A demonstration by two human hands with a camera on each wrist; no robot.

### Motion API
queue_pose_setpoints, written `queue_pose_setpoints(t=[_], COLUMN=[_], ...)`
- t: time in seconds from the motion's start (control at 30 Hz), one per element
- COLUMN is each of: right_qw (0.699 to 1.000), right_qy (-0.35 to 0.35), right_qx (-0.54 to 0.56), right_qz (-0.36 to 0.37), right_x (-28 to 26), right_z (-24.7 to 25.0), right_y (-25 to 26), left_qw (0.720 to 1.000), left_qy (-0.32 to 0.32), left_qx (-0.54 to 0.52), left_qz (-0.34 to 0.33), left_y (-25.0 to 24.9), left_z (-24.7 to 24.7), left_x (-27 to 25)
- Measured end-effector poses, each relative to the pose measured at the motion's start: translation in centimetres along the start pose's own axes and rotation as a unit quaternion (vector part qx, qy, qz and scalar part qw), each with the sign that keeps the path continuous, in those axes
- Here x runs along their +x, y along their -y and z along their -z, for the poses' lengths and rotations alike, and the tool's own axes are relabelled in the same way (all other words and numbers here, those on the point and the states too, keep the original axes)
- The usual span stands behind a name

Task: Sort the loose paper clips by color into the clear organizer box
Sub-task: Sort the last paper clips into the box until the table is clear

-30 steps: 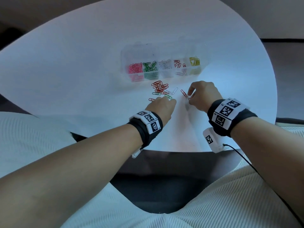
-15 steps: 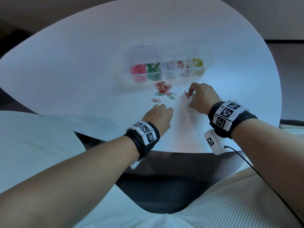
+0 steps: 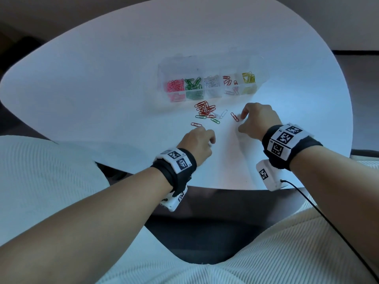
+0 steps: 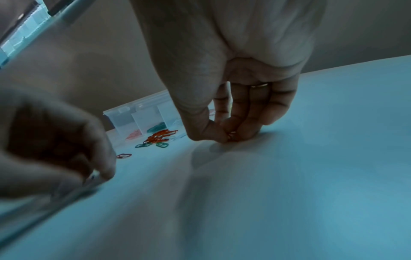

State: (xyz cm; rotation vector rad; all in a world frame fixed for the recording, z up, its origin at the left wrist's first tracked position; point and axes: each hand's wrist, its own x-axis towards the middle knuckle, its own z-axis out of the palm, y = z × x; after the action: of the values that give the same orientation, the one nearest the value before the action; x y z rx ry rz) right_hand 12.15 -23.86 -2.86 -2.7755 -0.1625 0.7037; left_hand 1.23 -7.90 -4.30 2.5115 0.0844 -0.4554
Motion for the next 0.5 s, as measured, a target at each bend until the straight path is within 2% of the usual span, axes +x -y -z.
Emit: queue_pose_setpoints(t=[0.1,0.17,0.23,0.3,0.37,0.4,0.43,0.47,0.5], right_qw=[1.000,0.992,0.952,0.903,0.880,0.881,0.887,0.894,0.902], right_qy=[-0.009,-0.007,0.006,-0.009,-0.021,-0.022,-0.020,-0.017,-0.011], right_qx=[0.012,0.118,0.291,0.407,0.448,0.446,0.436,0.424,0.410], right_qz=[-0.009,-0.043,-0.098,-0.140,-0.156,-0.153,-0.149,-0.143,-0.139], right_x=[-0.3,0.0,0.3,0.5,0.7,0.8,0.9,1.0,1.0], right_z=[0.1,0.6,1.3,1.7,1.9,1.8,1.7,1.5,1.3], right_y=[0.3,0.1,-0.1,-0.1,0.0,0.1,0.1,0.1,0.0], left_qw=[0.987,0.967,0.933,0.898,0.865,0.852,0.849,0.859,0.883], left_qy=[-0.057,-0.096,-0.119,-0.129,-0.147,-0.155,-0.157,-0.150,-0.138], left_qx=[-0.130,-0.200,-0.290,-0.349,-0.392,-0.409,-0.412,-0.396,-0.355], left_qz=[0.072,0.124,0.175,0.234,0.276,0.288,0.292,0.288,0.274], left_y=[0.4,1.0,1.4,1.6,1.8,1.9,2.0,2.1,2.1], left_z=[1.5,2.5,3.5,4.5,5.2,5.4,5.4,5.3,5.1], left_x=[0.4,0.7,1.1,1.6,2.0,2.1,2.2,2.2,2.2])
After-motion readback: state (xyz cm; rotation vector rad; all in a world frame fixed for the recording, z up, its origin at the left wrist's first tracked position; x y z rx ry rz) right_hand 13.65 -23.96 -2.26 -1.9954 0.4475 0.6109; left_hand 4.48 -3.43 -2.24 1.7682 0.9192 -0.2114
